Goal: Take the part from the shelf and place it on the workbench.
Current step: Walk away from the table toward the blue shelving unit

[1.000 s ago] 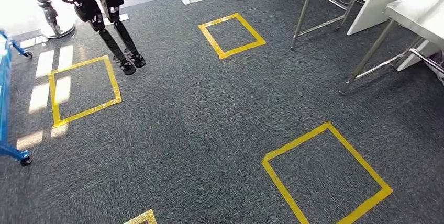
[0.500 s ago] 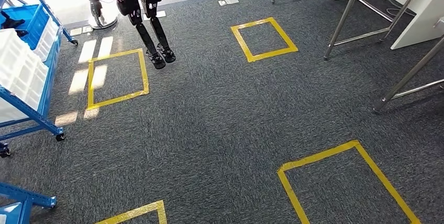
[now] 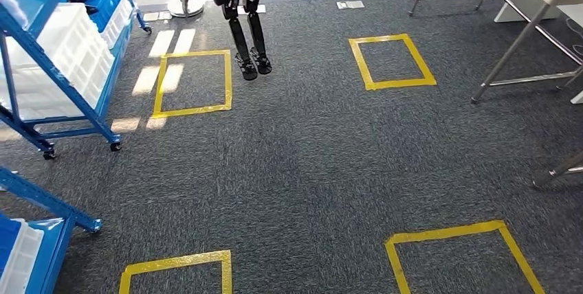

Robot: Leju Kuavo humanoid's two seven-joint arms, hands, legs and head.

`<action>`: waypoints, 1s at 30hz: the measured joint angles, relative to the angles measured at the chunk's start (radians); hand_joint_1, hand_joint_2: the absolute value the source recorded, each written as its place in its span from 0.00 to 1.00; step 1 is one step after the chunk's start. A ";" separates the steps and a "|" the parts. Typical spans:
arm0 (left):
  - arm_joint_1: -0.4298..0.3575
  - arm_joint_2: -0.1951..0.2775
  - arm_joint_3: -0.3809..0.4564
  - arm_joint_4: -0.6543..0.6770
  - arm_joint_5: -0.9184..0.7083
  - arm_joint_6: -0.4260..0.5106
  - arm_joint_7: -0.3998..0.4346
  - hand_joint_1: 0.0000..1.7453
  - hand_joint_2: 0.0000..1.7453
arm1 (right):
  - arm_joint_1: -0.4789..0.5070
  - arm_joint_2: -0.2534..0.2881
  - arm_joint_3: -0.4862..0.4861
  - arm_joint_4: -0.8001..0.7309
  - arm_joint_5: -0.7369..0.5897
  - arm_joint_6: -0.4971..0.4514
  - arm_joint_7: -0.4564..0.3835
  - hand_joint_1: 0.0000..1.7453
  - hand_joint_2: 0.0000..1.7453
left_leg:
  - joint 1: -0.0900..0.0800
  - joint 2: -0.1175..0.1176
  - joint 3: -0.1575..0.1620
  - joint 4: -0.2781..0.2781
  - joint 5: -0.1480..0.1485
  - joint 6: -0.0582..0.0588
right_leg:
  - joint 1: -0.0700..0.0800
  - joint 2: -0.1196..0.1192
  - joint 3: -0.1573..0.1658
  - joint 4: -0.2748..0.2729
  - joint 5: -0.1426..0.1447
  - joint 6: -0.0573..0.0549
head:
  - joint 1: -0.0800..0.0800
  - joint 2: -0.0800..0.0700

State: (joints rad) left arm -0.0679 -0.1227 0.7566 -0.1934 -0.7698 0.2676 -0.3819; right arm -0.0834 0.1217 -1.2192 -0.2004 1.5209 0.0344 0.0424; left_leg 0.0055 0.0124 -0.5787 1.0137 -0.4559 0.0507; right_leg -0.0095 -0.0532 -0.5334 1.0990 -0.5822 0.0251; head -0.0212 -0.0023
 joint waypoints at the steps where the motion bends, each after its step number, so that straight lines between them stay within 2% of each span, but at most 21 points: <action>1: -0.001 0.001 0.000 0.000 -0.002 -0.001 -0.001 0.00 0.00 | 0.002 0.000 0.000 0.000 -0.001 0.000 0.000 0.00 0.00 | -0.002 -0.014 0.000 -0.001 0.002 0.003 | -0.002 0.027 -0.030 0.063 -0.028 -0.005 | 0.002 0.000; 3: -0.002 0.002 0.000 0.000 -0.005 -0.004 -0.002 0.00 0.00 | 0.007 0.001 0.000 0.000 -0.005 0.000 0.002 0.00 0.00 | -0.004 -0.044 -0.001 -0.001 0.003 0.005 | -0.004 0.045 -0.089 0.171 -0.061 -0.006 | 0.003 0.000; 4: -0.001 0.003 0.000 0.000 -0.007 -0.005 -0.004 0.00 0.00 | 0.009 0.001 0.000 0.001 -0.008 0.000 0.003 0.00 0.00 | -0.005 -0.060 0.000 0.000 0.003 0.005 | -0.004 0.047 -0.101 0.185 -0.056 0.000 | 0.003 0.000; 5: 0.000 0.003 0.000 0.000 -0.009 -0.006 -0.005 0.00 0.00 | 0.010 0.001 0.000 0.001 -0.010 0.000 0.003 0.00 0.00 | -0.005 -0.076 0.001 0.000 0.002 0.005 | -0.004 0.051 -0.093 0.155 -0.033 0.008 | 0.003 0.000; 6: 0.001 0.003 -0.001 0.000 -0.012 -0.008 -0.007 0.00 0.00 | 0.011 0.001 0.000 0.001 -0.013 0.000 0.004 0.00 0.00 | -0.005 -0.091 0.002 0.001 0.002 0.004 | -0.005 0.059 -0.070 0.094 0.001 0.018 | 0.003 0.000; 8: 0.001 0.004 -0.001 0.000 -0.016 -0.011 -0.010 0.00 0.00 | 0.011 0.002 0.000 0.001 -0.016 -0.002 0.004 0.00 0.00 | -0.006 -0.116 0.003 0.004 0.001 -0.002 | -0.007 0.096 -0.020 -0.034 0.058 0.023 | 0.004 0.000; 10: 0.001 0.006 -0.001 0.000 -0.019 -0.016 -0.010 0.00 0.00 | 0.009 0.004 0.000 0.001 -0.019 -0.003 0.003 0.00 0.00 | -0.008 -0.135 -0.001 0.005 0.001 -0.013 | -0.004 0.117 -0.001 -0.081 0.077 0.009 | 0.003 0.000; 12: 0.003 0.010 -0.001 0.000 -0.019 -0.028 0.006 0.00 0.00 | 0.006 0.007 -0.001 0.002 -0.019 -0.003 0.002 0.00 0.00 | -0.006 -0.149 -0.007 0.004 0.003 -0.024 | -0.003 0.100 0.004 -0.085 0.082 -0.008 | 0.001 0.000; 13: 0.004 0.011 -0.001 0.000 -0.017 -0.039 0.023 0.00 0.00 | 0.004 0.009 -0.001 0.002 -0.019 -0.003 0.002 0.00 0.00 | -0.005 -0.139 -0.011 0.011 -0.001 -0.028 | -0.005 0.090 0.006 -0.088 0.085 -0.015 | 0.000 0.000; 14: 0.004 0.013 -0.001 0.001 -0.013 -0.054 0.044 0.00 0.00 | 0.005 0.011 -0.001 0.002 -0.018 -0.003 0.002 0.00 0.00 | -0.005 -0.116 -0.022 0.034 -0.016 -0.033 | -0.007 0.079 0.007 -0.091 0.087 -0.023 | -0.003 0.000; 16: 0.001 0.014 0.001 0.002 0.005 -0.096 0.097 0.00 0.00 | 0.007 0.013 -0.001 0.002 -0.015 -0.002 0.002 0.00 0.00 | -0.003 -0.054 -0.071 0.136 -0.075 -0.042 | -0.005 0.052 0.008 -0.093 0.087 -0.036 | -0.007 0.000; 17: -0.001 0.014 0.003 0.002 0.016 -0.120 0.127 0.00 0.00 | 0.010 0.014 0.000 0.002 -0.013 -0.001 0.002 0.00 0.00 | 0.000 -0.036 -0.104 0.202 -0.107 -0.047 | -0.002 0.037 0.008 -0.093 0.086 -0.041 | -0.009 0.000; 18: -0.001 0.015 0.007 0.002 0.029 -0.144 0.157 0.00 0.00 | 0.011 0.014 0.000 0.002 -0.011 0.000 0.002 0.00 0.00 | 0.003 -0.028 -0.131 0.256 -0.126 -0.051 | -0.001 0.022 0.007 -0.093 0.085 -0.042 | -0.009 0.000; 19: 0.000 0.015 0.013 0.003 0.040 -0.166 0.187 0.00 0.00 | 0.011 0.013 0.000 0.002 -0.010 0.000 0.003 0.00 0.00 | 0.006 -0.023 -0.144 0.281 -0.128 -0.053 | 0.000 0.008 0.007 -0.093 0.084 -0.043 | -0.009 0.000; 20: 0.001 0.015 0.019 0.003 0.048 -0.185 0.211 0.00 0.00 | 0.011 0.013 0.000 0.002 -0.009 0.001 0.003 0.00 0.00 | 0.008 -0.018 -0.138 0.269 -0.113 -0.055 | 0.000 -0.004 0.007 -0.093 0.083 -0.044 | -0.010 0.000; 21: 0.002 0.015 0.025 0.004 0.053 -0.202 0.233 0.00 0.00 | 0.010 0.013 0.001 0.002 -0.008 0.002 0.003 0.00 0.00 | 0.009 -0.009 -0.112 0.220 -0.084 -0.055 | 0.001 -0.017 0.008 -0.093 0.082 -0.044 | -0.010 0.000; 23: 0.000 0.016 0.032 0.004 0.051 -0.223 0.264 0.00 0.00 | 0.008 0.014 0.003 0.002 -0.006 0.002 0.004 0.00 0.00 | 0.006 0.038 -0.036 0.085 -0.031 -0.049 | 0.005 -0.039 0.012 -0.092 0.077 -0.039 | -0.010 0.000; 25: -0.004 0.016 0.033 0.004 0.041 -0.233 0.287 0.00 0.00 | 0.006 0.015 0.004 0.002 -0.005 0.002 0.008 0.00 0.00 | -0.001 0.067 0.001 0.015 -0.015 -0.039 | 0.009 -0.059 0.017 -0.092 0.070 -0.029 | -0.006 0.000; 27: -0.004 0.016 0.033 0.004 0.036 -0.236 0.308 0.00 0.00 | 0.002 0.016 0.005 0.002 -0.003 0.003 0.013 0.00 0.00 | -0.007 0.046 0.002 0.006 -0.013 -0.026 | 0.010 -0.079 0.026 -0.096 0.067 -0.019 | -0.005 0.000; 28: -0.003 0.015 0.033 0.004 0.034 -0.236 0.319 0.00 0.00 | -0.002 0.017 0.006 0.002 -0.002 0.003 0.016 0.00 0.00 | -0.006 0.034 0.006 -0.001 -0.009 -0.019 | 0.009 -0.074 0.028 -0.093 0.064 -0.013 | -0.005 0.000; 30: -0.003 0.014 0.033 0.004 0.032 -0.237 0.334 0.00 0.00 | -0.005 0.017 0.009 0.002 -0.001 0.004 0.019 0.00 0.00 | 0.000 0.010 0.014 -0.017 0.004 -0.005 | 0.007 -0.024 0.009 -0.042 0.035 -0.011 | -0.002 0.000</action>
State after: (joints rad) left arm -0.0713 -0.1087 0.7897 -0.1892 -0.7383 0.0308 -0.0480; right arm -0.0882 0.1390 -1.2102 -0.1984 1.5199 0.0382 0.0618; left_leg 0.0055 0.0224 -0.5644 0.9972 -0.4521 0.0460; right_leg -0.0027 -0.0776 -0.5248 1.0565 -0.5468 0.0145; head -0.0236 -0.0023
